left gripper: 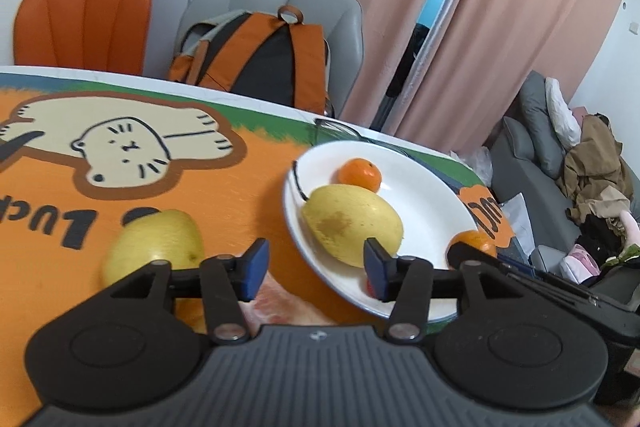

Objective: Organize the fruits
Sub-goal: 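Carry the red fruit onto the plate with the left tool while the right tool places the mandarin beside it, then open both tools and withdraw them from the plate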

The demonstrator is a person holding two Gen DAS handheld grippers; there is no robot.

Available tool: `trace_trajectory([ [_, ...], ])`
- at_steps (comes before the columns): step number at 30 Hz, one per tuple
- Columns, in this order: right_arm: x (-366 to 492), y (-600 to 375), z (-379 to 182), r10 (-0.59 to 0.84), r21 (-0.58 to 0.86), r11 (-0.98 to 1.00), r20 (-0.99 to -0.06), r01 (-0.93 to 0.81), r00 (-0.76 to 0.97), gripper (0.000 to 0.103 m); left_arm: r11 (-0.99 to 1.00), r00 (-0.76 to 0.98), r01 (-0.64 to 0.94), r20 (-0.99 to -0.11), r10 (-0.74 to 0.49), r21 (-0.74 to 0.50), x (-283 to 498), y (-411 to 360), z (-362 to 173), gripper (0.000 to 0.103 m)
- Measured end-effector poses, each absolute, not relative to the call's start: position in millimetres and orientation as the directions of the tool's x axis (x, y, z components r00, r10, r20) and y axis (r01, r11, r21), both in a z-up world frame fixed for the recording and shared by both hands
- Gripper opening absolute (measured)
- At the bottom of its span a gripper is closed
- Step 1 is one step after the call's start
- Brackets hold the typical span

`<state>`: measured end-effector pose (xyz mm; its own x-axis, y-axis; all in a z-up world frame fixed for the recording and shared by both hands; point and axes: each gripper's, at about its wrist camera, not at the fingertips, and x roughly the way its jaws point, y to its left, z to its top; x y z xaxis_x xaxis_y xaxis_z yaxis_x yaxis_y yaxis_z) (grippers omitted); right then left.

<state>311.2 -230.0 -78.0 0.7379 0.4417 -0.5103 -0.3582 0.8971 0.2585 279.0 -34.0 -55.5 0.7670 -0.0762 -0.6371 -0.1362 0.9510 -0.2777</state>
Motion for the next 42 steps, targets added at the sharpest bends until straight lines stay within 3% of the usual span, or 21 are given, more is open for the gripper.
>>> trace_trajectory([
  [1, 310, -228, -77, 0.433, 0.245, 0.901, -0.51, -0.358, 0.743, 0.056, 0.95, 0.767, -0.146, -0.639, -0.066, -0.274, 277, -31, -54, 0.06],
  [3, 306, -229, -74, 0.432, 0.246, 0.902, -0.504, -0.355, 0.748, 0.056, 0.951, 0.764, -0.17, -0.644, -0.039, -0.26, 271, -26, -52, 0.075],
  [12, 287, -226, -77, 0.451, 0.289, 0.892, -0.526, -0.347, 0.721, 0.056, 0.935, 0.763, -0.243, -0.646, 0.019, -0.26, 244, 4, -53, 0.091],
  [16, 277, -223, -77, 0.449, 0.288, 0.893, -0.526, -0.346, 0.722, 0.065, 0.928, 0.758, -0.254, -0.652, 0.015, -0.274, 235, 15, -56, 0.092],
  [38, 226, -206, -62, 0.48, 0.282, 0.877, -0.53, -0.388, 0.699, 0.086, 0.903, 0.762, -0.304, -0.646, 0.041, -0.302, 174, 46, -45, 0.093],
  [42, 217, -204, -58, 0.478, 0.274, 0.878, -0.533, -0.392, 0.698, 0.096, 0.904, 0.764, -0.306, -0.643, 0.045, -0.3, 165, 47, -42, 0.093],
])
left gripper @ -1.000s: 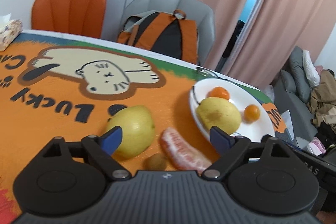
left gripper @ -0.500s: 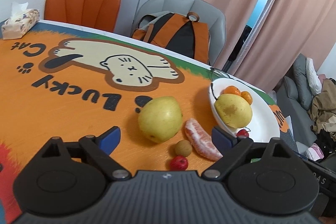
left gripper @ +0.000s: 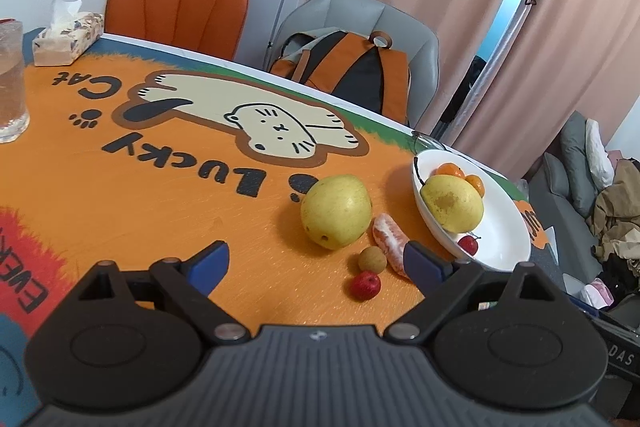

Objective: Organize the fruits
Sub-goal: 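Open both tools and withdraw them from the plate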

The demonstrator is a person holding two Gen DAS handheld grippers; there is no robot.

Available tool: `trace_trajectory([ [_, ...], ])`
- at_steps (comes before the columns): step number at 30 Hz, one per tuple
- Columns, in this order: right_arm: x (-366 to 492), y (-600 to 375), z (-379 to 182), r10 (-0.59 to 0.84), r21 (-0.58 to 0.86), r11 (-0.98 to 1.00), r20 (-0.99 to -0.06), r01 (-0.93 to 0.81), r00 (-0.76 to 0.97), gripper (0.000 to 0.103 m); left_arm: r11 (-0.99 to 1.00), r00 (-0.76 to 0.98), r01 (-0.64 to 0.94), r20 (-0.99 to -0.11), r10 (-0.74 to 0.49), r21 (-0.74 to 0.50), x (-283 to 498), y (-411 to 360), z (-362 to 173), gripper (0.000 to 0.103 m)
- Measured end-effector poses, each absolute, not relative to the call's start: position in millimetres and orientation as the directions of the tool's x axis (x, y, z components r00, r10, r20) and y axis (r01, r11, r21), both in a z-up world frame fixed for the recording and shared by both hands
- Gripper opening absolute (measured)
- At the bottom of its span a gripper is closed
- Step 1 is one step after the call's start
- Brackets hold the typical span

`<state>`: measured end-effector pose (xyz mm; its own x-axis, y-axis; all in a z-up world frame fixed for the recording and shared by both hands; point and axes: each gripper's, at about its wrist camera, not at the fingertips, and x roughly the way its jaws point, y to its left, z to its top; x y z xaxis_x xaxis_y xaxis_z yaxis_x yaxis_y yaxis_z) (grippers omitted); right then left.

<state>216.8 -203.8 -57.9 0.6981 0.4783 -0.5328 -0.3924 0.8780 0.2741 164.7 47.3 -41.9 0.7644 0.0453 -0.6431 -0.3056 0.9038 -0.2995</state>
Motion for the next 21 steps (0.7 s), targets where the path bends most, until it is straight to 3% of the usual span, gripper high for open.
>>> trace_trajectory([
  [4, 209, -199, -57, 0.469, 0.26, 0.882, -0.547, -0.392, 0.693, 0.103, 0.902, 0.766, -0.308, -0.642, 0.046, -0.303, 155, 51, -40, 0.093],
  [17, 199, -182, -60, 0.431, 0.216, 0.899, -0.596, -0.381, 0.677, 0.103, 0.921, 0.745, -0.27, -0.667, 0.015, -0.281, 143, 61, -40, 0.093],
  [21, 202, -178, -63, 0.423, 0.209, 0.902, -0.608, -0.378, 0.672, 0.103, 0.931, 0.735, -0.251, -0.678, 0.005, -0.265, 149, 64, -41, 0.098],
])
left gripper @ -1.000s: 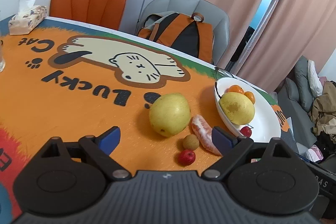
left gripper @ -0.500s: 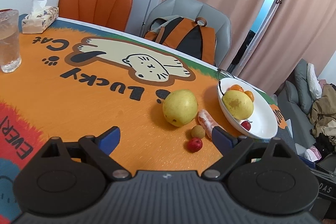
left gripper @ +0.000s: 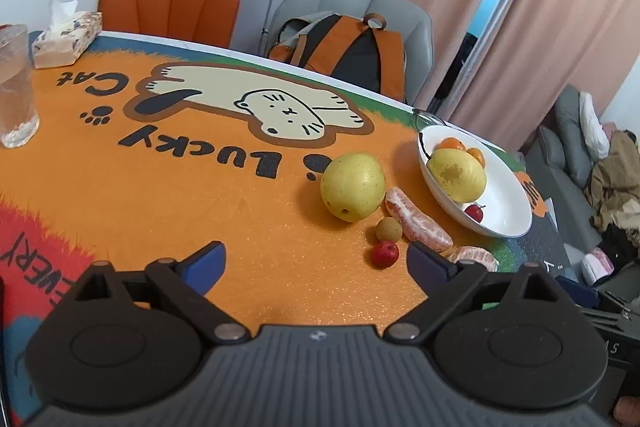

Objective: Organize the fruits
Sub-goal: 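Open both tools and withdraw them from the plate, then move the right tool onto a peeled pomelo segment and close around it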

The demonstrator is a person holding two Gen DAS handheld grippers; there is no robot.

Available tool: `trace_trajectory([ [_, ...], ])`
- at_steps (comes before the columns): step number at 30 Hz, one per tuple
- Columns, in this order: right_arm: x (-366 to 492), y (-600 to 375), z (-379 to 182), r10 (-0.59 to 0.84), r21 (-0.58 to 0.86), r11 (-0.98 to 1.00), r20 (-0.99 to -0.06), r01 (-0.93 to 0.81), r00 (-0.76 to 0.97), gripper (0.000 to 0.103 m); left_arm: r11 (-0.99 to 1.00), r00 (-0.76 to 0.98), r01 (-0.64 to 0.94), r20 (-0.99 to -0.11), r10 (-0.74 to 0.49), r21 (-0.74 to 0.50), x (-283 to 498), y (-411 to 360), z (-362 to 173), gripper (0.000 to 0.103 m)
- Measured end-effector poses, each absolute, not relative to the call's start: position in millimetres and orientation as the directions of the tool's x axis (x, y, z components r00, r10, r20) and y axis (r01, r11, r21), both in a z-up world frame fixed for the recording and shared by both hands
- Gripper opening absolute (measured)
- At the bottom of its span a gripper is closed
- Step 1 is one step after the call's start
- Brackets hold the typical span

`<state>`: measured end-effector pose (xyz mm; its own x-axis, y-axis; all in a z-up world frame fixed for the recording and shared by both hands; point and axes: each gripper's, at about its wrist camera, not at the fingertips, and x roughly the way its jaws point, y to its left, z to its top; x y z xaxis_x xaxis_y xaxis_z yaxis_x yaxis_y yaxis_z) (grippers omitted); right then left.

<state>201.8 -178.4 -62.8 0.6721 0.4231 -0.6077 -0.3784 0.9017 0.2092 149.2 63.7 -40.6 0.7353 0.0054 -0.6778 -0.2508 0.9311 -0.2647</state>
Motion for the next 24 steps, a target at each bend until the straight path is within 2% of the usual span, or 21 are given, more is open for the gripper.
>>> trace_trajectory([
  [24, 240, -167, -94, 0.35, 0.175, 0.931, -0.673, -0.319, 0.652, 0.103, 0.949, 0.702, -0.182, -0.71, -0.058, -0.258, 210, 65, -60, 0.099],
])
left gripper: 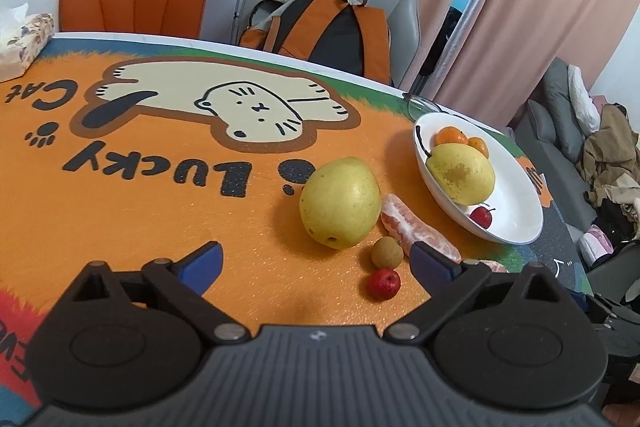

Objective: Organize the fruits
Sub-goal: 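Move the right tool onto a peeled pomelo segment and close around it, then lift the pomelo segment with the right tool while the left tool grasps the yellow-green pear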

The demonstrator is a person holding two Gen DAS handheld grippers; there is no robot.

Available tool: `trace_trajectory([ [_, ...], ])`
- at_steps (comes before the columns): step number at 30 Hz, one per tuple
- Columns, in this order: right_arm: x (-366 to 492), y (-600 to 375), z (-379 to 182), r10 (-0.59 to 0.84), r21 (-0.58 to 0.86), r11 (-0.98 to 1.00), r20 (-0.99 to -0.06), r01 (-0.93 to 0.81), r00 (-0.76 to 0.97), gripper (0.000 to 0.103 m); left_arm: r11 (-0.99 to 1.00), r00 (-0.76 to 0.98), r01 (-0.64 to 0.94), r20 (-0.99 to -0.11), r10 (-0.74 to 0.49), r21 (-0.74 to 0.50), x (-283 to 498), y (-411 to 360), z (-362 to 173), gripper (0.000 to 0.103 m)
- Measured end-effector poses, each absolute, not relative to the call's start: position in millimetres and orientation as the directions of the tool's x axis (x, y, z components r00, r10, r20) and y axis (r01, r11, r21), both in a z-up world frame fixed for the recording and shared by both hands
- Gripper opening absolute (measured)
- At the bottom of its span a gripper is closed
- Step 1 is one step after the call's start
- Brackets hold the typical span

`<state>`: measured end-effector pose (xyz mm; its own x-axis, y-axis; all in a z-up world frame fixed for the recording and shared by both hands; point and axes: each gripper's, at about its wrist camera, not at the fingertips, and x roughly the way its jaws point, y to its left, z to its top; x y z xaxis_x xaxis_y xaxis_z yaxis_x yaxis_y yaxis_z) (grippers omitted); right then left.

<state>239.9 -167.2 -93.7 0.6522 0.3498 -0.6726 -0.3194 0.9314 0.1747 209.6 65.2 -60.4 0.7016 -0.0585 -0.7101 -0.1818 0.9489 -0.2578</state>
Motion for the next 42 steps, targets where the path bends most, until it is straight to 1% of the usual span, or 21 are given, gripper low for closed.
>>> trace_trajectory([
  [12, 258, -151, -115, 0.269, 0.102, 0.954, -0.706, -0.282, 0.655, 0.102, 0.949, 0.69, -0.197, -0.723, -0.043, -0.246, 232, 66, -73, 0.099],
  [13, 259, -150, -118, 0.265, 0.095, 0.954, -0.715, -0.285, 0.647, 0.095, 0.949, 0.69, -0.198, -0.723, -0.042, -0.245, 233, 66, -74, 0.099],
  [14, 259, -149, -120, 0.266, 0.09, 0.952, -0.716, -0.292, 0.646, 0.091, 0.949, 0.69, -0.198, -0.723, -0.042, -0.244, 235, 67, -76, 0.099],
  [16, 257, -146, -119, 0.273, 0.071, 0.945, -0.704, -0.319, 0.655, 0.08, 0.95, 0.688, -0.201, -0.725, -0.037, -0.239, 238, 67, -79, 0.099],
  [18, 256, -145, -117, 0.275, 0.068, 0.944, -0.704, -0.324, 0.655, 0.076, 0.949, 0.686, -0.212, -0.727, -0.027, -0.234, 240, 67, -81, 0.099],
  [24, 257, -153, -113, 0.303, 0.099, 0.938, -0.694, -0.331, 0.653, 0.074, 0.953, 0.685, -0.208, -0.728, -0.018, -0.219, 248, 61, -84, 0.099],
  [36, 258, -169, -102, 0.338, 0.127, 0.93, -0.665, -0.345, 0.666, 0.073, 0.956, 0.7, -0.217, -0.714, 0.011, -0.199, 266, 43, -87, 0.098],
  [37, 258, -171, -102, 0.337, 0.127, 0.93, -0.663, -0.344, 0.668, 0.071, 0.955, 0.704, -0.218, -0.71, 0.011, -0.201, 267, 43, -87, 0.098],
  [38, 259, -173, -101, 0.326, 0.119, 0.935, -0.663, -0.334, 0.674, 0.06, 0.955, 0.706, -0.218, -0.708, 0.012, -0.202, 268, 42, -87, 0.098],
  [39, 262, -175, -102, 0.329, 0.13, 0.934, -0.675, -0.332, 0.66, 0.041, 0.955, 0.706, -0.219, -0.708, 0.012, -0.202, 269, 41, -88, 0.097],
  [41, 265, -181, -104, 0.355, 0.175, 0.929, -0.676, -0.328, 0.646, 0.04, 0.953, 0.704, -0.223, -0.71, 0.012, -0.204, 272, 40, -90, 0.097],
  [42, 265, -182, -105, 0.356, 0.173, 0.928, -0.677, -0.331, 0.644, 0.04, 0.953, 0.703, -0.223, -0.711, 0.012, -0.204, 273, 39, -91, 0.096],
])
